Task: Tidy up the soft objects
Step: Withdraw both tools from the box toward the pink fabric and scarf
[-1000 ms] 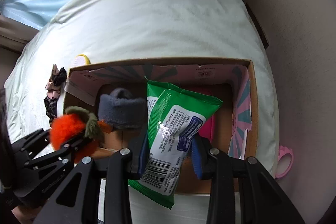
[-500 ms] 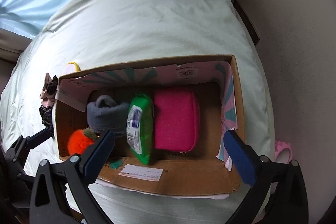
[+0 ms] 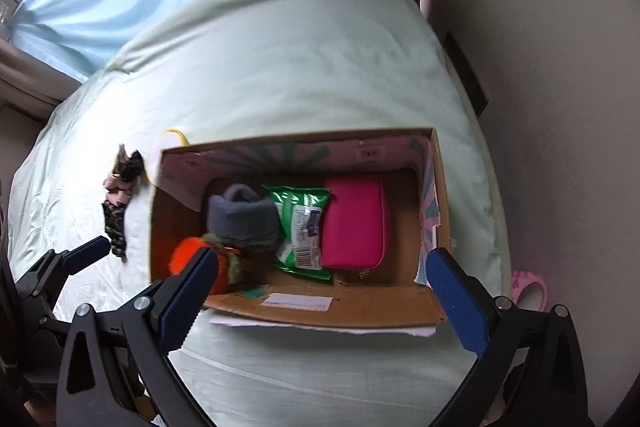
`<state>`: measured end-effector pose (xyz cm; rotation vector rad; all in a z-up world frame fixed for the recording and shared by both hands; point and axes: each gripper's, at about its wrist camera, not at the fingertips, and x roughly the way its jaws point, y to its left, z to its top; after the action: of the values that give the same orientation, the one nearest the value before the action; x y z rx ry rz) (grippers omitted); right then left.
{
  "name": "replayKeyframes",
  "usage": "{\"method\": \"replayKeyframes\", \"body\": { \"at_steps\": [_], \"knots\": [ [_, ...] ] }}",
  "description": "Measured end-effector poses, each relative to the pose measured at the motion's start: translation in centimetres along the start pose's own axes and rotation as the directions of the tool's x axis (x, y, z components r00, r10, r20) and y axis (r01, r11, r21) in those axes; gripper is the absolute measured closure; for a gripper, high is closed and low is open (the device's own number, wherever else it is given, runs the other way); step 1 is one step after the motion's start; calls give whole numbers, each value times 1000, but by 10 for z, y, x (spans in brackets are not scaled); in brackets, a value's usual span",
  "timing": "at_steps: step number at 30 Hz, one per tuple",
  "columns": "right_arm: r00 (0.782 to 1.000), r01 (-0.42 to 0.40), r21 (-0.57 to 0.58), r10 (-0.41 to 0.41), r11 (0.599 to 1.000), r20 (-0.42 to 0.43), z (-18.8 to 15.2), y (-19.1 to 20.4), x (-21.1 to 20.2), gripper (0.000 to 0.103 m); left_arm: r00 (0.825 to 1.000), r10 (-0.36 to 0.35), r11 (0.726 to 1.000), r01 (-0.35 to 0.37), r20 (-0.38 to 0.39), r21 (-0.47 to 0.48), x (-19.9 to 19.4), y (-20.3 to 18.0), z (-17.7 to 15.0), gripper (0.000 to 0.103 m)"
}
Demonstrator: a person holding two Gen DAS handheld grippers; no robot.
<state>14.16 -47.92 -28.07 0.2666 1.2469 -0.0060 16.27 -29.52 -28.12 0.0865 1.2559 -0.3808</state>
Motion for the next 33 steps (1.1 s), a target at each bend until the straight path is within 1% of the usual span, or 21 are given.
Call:
{"method": "replayKeyframes", "body": {
  "at_steps": [4,8,12,17,22,27,31,33],
  "knots": [
    [998,1,-12,0,1000,65,-4,16,-34,0,999,-9,1000,9,51,3,-31,8,-4,0],
    [991,-6,-26,9,1000,134,-8,39,-68,0,995,-3,1000,3,98,5,-62,26,-10,0],
    [981,1,-40,6,999,191,-15,69,-96,0,989,-1,1000,3,149,-9,-98,54,-18,0],
    [969,-21,-40,30,999,245,-25,113,-121,0,977,36,999,-30,208,-28,-145,97,-33,0],
    [961,-26,-77,46,997,273,-33,167,-132,0,965,76,997,-66,251,-49,-183,154,-51,0],
    [953,-21,-111,53,994,299,-42,222,-132,0,955,94,994,-73,281,-86,-206,214,-69,0],
    [948,-20,-117,56,993,312,-47,258,-126,0,946,112,990,-80,303,-115,-211,263,-82,0],
    [943,6,-110,31,994,332,-49,275,-120,0,945,116,989,-82,306,-122,-209,284,-87,0]
  ]
}}
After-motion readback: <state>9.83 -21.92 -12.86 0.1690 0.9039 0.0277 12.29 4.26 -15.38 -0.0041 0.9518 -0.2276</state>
